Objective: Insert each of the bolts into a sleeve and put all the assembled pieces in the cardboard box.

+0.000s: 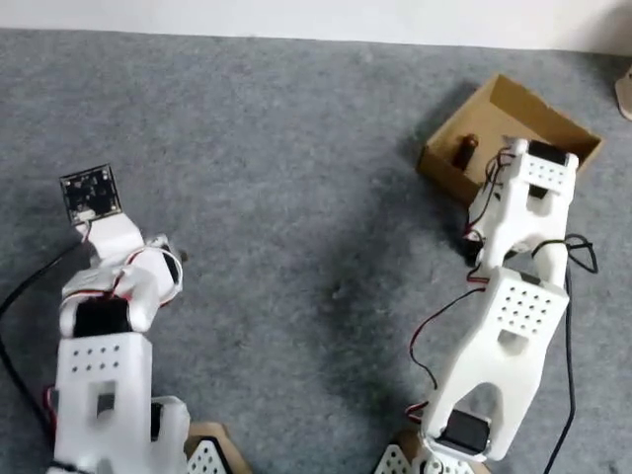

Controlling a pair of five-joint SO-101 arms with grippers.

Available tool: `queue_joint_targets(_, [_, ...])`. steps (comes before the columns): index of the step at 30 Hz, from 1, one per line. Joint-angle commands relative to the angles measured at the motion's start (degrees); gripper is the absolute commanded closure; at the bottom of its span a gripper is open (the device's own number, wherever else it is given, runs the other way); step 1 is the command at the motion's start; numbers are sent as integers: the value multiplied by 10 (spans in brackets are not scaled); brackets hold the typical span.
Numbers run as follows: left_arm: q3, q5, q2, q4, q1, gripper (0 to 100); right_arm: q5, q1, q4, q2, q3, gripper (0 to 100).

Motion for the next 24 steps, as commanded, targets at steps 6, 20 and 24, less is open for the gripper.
queue_joint_targets(6, [-123,-70,120,90,-7,898,16,-29,-6,0,7,995])
queue_joint_targets(20, [-197,-576,85,188,-27,898,8,-58,16,-3,2,995])
queue_joint_targets(24, [-216,-674,85,235,-27,883,-35,-76,19,-27,-7,995])
